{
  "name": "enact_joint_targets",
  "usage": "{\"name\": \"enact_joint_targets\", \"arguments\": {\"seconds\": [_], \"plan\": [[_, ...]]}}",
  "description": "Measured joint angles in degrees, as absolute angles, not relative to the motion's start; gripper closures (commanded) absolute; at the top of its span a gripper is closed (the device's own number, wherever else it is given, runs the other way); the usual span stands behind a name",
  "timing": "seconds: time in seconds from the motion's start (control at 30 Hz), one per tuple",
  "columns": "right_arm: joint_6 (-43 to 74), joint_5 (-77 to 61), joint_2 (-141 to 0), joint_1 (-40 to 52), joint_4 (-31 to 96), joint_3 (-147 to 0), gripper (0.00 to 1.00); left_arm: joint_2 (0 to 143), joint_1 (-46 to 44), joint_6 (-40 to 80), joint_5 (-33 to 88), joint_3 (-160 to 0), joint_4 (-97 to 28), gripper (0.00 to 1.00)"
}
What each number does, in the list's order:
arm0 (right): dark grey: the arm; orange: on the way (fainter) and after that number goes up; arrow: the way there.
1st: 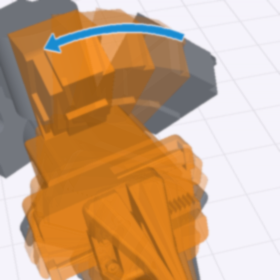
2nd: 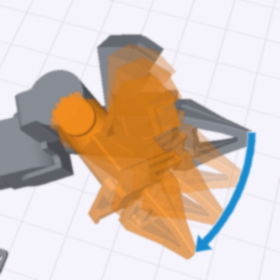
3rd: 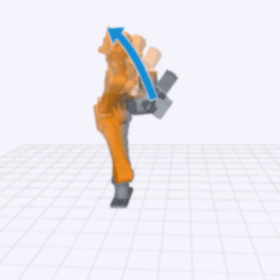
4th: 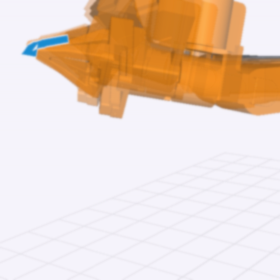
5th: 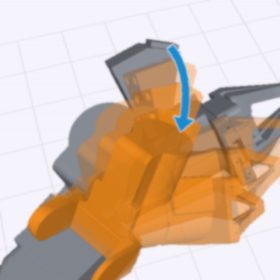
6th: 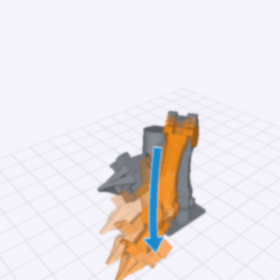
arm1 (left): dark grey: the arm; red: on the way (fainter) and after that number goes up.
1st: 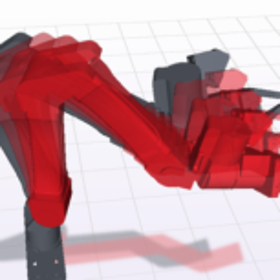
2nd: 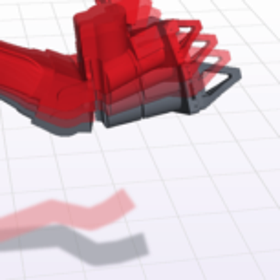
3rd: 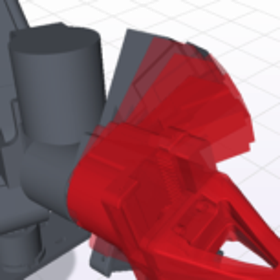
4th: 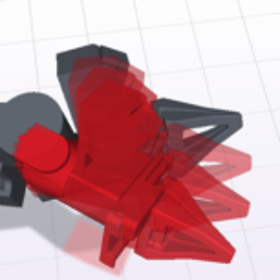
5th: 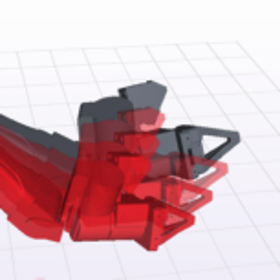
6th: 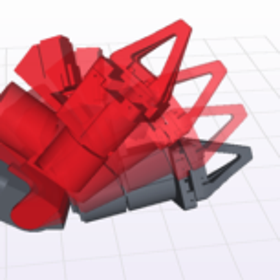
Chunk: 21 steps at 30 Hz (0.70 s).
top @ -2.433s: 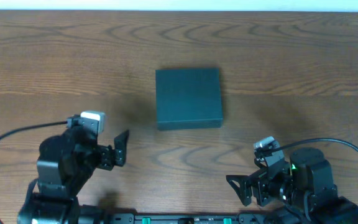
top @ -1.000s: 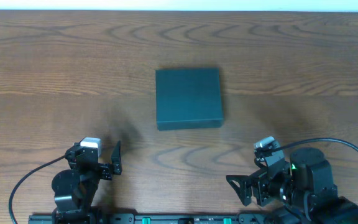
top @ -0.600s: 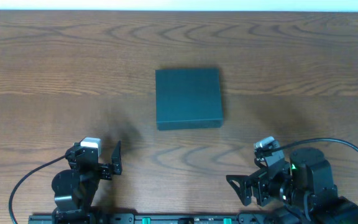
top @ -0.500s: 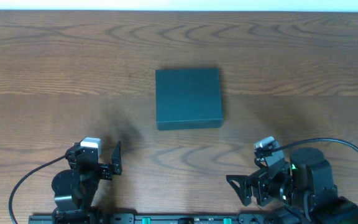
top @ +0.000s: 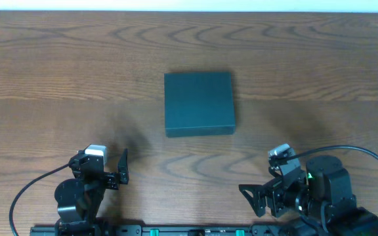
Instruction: Pack container
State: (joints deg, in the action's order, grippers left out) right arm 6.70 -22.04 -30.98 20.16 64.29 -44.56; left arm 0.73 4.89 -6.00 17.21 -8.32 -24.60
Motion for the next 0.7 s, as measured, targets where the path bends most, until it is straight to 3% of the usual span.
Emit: {"name": "enact_joint_targets", "arguments": {"seconds": [0.23, 0.5, 0.7], "plan": [[3.7, -16.8, -30.5, 19.8, 60.8, -43.9, 0.01, 0.7, 4.9, -6.0, 17.2, -8.3, -24.6, 0.04], [2.4, -13.6, -19.9, 18.0, 40.7, -26.5, 0.01, 0.7, 4.9, -6.0, 17.5, -8.3, -24.6, 0.05], [2.3, -11.9, -11.2, 17.5, 33.4, -13.6, 0.01, 0.7, 4.9, -6.0, 17.6, -8.3, -24.6, 0.05]]}}
